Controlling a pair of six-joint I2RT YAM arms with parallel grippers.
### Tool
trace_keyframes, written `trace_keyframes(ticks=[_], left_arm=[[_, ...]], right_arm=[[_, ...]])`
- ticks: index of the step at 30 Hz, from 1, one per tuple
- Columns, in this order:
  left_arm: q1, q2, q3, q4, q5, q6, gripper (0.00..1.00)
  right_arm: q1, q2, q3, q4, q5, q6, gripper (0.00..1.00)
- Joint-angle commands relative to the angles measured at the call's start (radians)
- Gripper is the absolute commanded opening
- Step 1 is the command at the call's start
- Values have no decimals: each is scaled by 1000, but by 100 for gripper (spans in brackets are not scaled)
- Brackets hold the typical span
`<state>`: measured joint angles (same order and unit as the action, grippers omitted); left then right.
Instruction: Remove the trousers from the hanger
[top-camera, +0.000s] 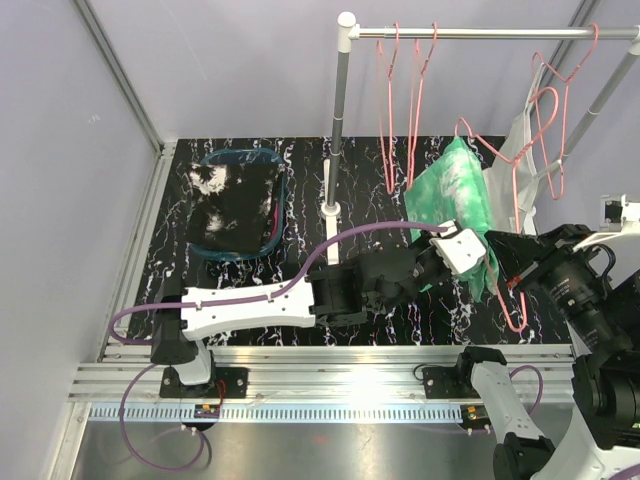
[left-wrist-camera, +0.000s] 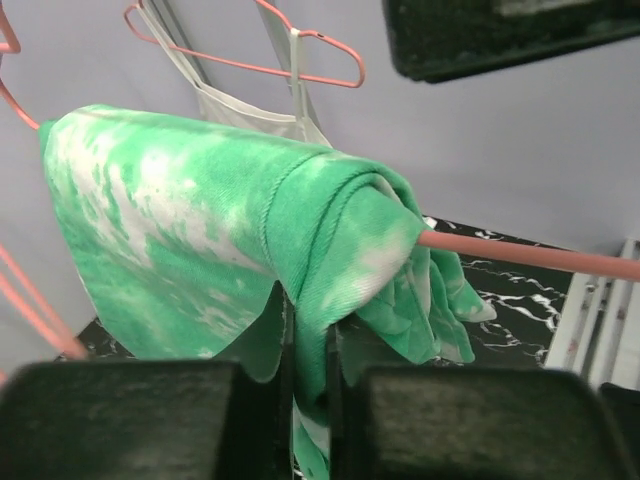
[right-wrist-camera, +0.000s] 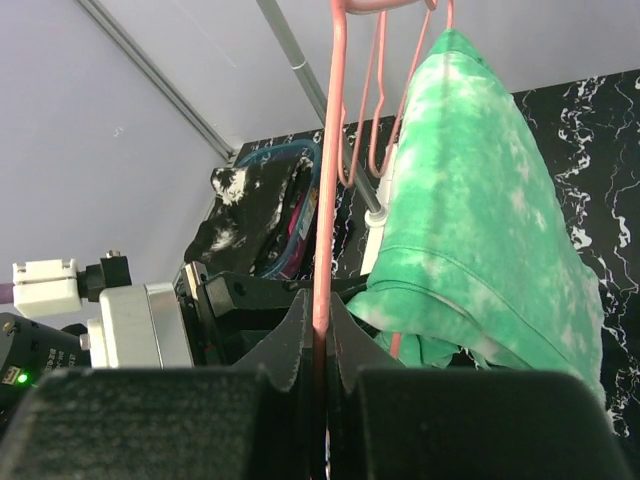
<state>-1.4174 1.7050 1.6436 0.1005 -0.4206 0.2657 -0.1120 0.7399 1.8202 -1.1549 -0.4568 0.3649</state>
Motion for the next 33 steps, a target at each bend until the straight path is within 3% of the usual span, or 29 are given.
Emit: trace_keyframes(ticks=[1, 10, 17, 26, 33], left_arm=[[15, -4, 39, 41, -78, 6, 0], [-12, -154, 68, 47, -175, 16, 0], [-74, -173, 234, 30, -167, 139, 0], [-150, -166, 464, 18, -96, 204, 0], [-167, -148, 596, 96, -141, 348, 0]], right_arm=[[9, -10, 36, 241, -48, -6, 0], [23, -88, -252, 316, -37, -12, 0], [61, -169, -427, 294, 41, -11, 0], [106, -229, -503, 205, 174, -61, 0], [155, -250, -544, 167, 245, -84, 0]])
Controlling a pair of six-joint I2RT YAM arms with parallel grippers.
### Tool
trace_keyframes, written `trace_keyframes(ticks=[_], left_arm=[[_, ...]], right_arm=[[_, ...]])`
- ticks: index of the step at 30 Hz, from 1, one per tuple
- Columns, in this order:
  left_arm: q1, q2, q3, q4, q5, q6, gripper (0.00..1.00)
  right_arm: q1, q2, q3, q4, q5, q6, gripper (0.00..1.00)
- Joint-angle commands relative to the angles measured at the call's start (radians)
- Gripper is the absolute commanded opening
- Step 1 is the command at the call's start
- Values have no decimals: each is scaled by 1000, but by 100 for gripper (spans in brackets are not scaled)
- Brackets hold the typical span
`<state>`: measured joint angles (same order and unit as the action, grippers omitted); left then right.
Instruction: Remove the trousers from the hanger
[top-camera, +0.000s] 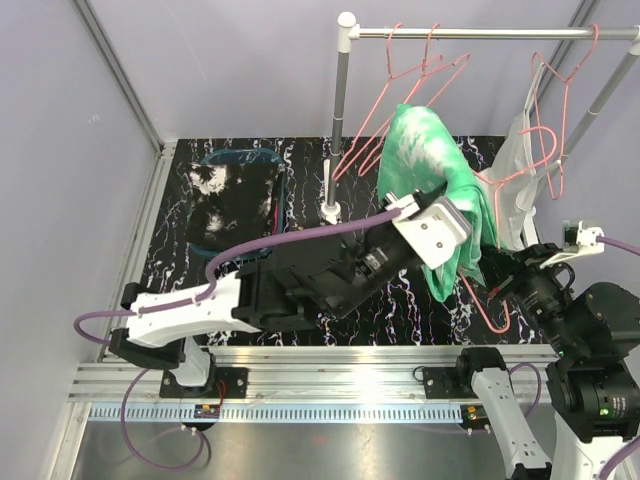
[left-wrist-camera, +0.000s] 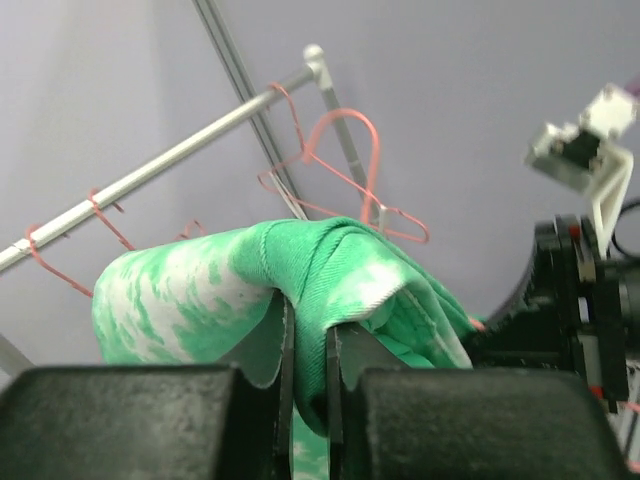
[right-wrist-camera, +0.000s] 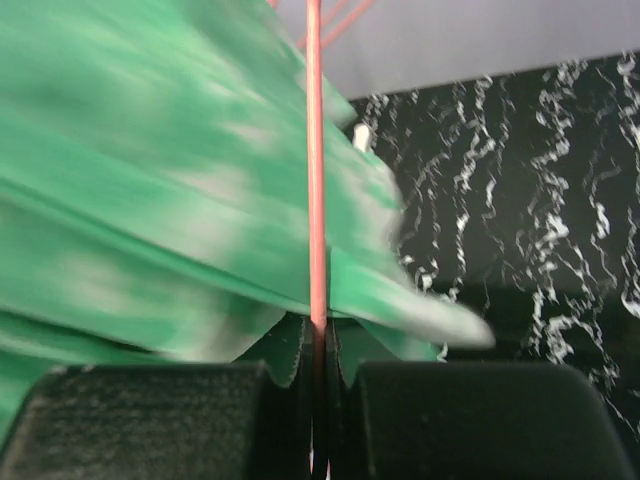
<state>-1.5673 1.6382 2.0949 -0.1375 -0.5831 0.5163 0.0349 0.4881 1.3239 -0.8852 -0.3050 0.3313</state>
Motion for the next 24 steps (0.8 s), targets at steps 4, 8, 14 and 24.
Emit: trace_keyframes(ticks=[4, 8, 14, 24], left_arm=[[-16, -64, 185, 398, -50, 252, 0], [-7, -110, 171, 433, -75, 307, 0], [52, -158, 163, 478, -156, 439, 0], [561, -373, -112, 205, -270, 182, 0]], right_arm=[[10, -5, -74, -107, 125, -63, 0], [11, 10, -91, -110, 156, -67, 0], [11, 20, -43, -123, 170, -72, 0], [13, 41, 70, -166, 374, -94, 0]])
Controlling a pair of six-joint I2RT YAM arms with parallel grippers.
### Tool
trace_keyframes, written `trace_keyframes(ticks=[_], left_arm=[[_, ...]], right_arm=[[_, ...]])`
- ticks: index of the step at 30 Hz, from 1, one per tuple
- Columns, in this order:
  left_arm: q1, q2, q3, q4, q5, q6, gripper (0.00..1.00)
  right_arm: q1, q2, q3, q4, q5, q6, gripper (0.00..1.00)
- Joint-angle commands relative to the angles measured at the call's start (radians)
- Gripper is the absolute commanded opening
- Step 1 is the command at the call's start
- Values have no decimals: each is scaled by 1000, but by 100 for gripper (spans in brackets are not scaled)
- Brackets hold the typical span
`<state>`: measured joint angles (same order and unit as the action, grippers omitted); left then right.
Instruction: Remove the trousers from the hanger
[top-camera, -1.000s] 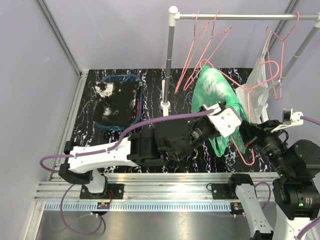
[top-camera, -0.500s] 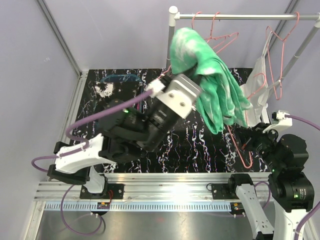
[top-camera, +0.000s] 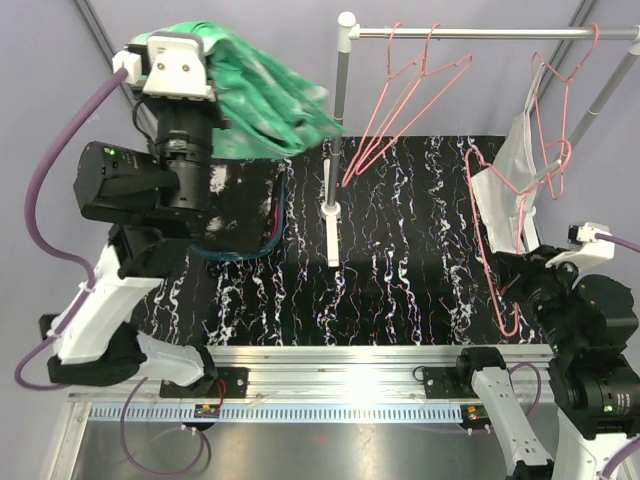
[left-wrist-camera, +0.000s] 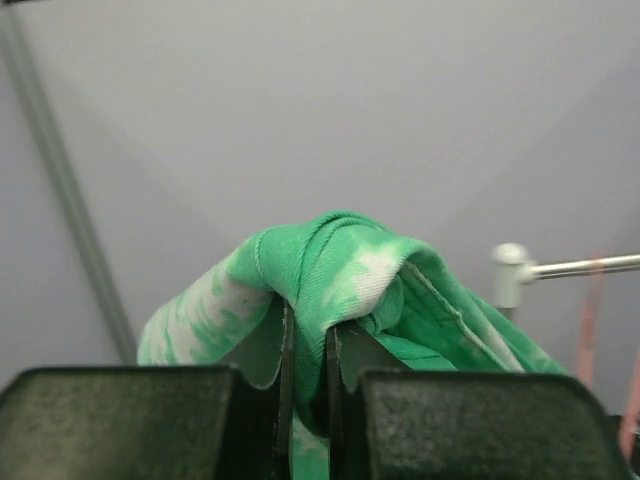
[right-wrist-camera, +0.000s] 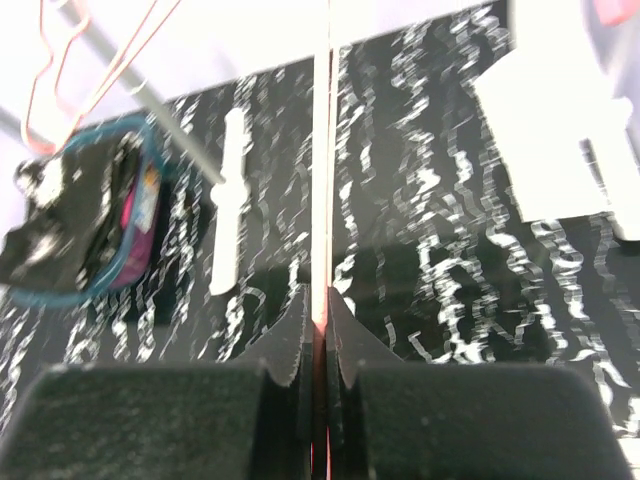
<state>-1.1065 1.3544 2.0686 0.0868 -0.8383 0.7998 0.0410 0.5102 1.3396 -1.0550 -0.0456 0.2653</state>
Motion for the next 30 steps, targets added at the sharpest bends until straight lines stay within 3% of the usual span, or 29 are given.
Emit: trace_keyframes(ticks=[1, 3, 6, 12, 17, 21, 25, 30], left_arm=[[182, -112, -129, -59, 1, -163, 0], [265, -158, -242, -85, 1, -218, 0], [474, -215, -419, -168, 53, -338, 0], [664, -279, -597, -257, 85, -421, 0], [675, -322, -644, -326, -11, -398, 0], [675, -328, -619, -470, -135, -387, 0], [672, -423, -607, -505, -93, -430, 0], [668, -410, -510, -614, -87, -416, 0]], right_arm=[[7, 27, 64, 3, 121, -31, 0], [7, 37, 87, 4, 128, -35, 0], [7, 51, 112, 13, 127, -37, 0], [19, 71, 130, 13, 104, -41, 0], [40, 62, 109, 21, 110, -46, 0], [51, 47, 96, 21, 121, -51, 0], [60, 47, 89, 20, 131, -54, 0], [62, 51, 110, 16, 113, -51, 0]])
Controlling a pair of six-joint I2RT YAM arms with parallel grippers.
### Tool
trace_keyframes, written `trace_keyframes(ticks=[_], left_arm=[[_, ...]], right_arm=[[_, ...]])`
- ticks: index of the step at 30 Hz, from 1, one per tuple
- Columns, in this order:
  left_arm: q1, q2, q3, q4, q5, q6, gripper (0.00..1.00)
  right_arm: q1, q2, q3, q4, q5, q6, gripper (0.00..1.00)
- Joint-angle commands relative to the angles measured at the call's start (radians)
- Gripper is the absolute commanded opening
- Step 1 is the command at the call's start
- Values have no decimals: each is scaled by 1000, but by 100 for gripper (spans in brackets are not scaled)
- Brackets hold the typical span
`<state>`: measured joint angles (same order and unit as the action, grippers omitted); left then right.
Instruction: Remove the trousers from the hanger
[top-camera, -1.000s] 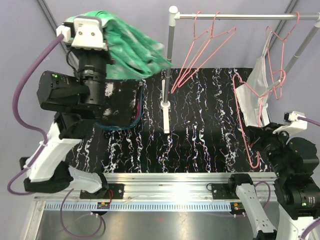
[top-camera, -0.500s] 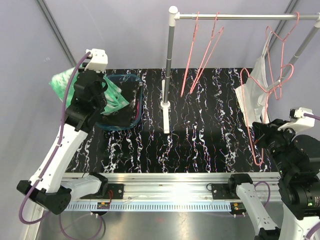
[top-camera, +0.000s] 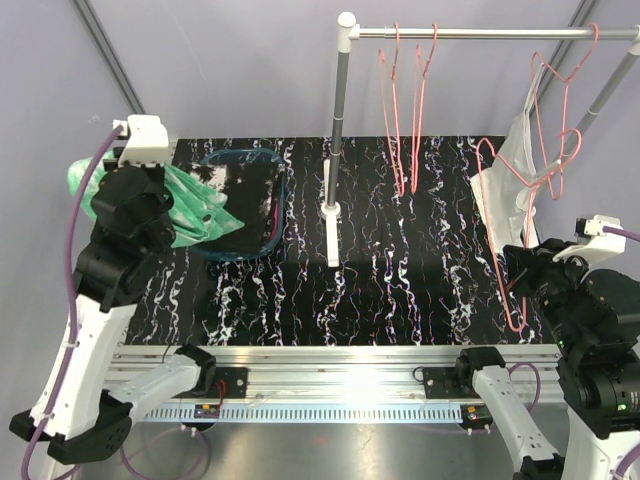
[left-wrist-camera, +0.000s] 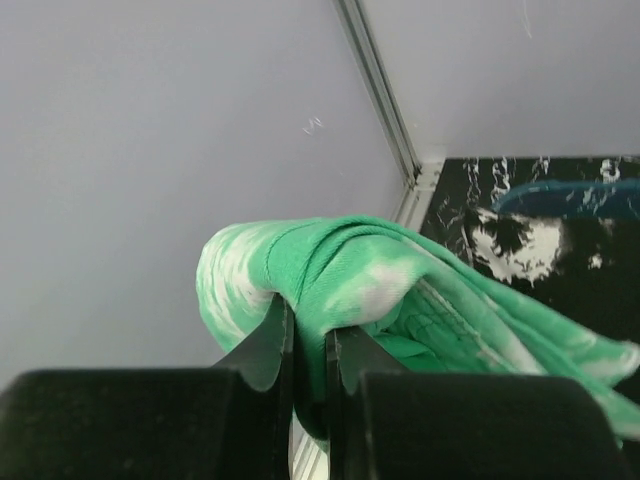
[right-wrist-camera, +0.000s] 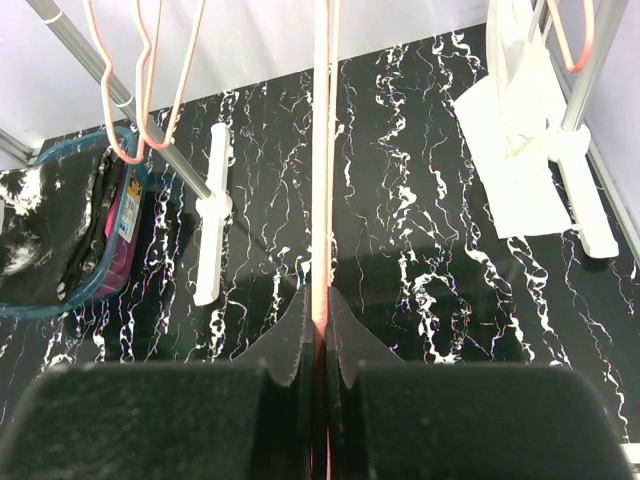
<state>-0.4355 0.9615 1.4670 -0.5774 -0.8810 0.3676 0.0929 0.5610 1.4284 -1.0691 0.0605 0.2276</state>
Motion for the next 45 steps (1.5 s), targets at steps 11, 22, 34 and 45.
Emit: trace_keyframes(ticks=[11, 22, 34, 45], left_arm=[[-9, 164, -123, 350, 91, 109, 0], [32, 650, 16, 321, 237, 50, 0], [23, 927, 249, 56, 358, -42, 0], [144, 1122, 415, -61, 698, -493, 0]], right_arm=[[10, -10, 10, 34, -19, -10, 0], [24, -30, 21, 24, -25, -11, 0], [30, -39, 4, 31, -24, -16, 0], [34, -47, -23, 40, -4, -22, 0]])
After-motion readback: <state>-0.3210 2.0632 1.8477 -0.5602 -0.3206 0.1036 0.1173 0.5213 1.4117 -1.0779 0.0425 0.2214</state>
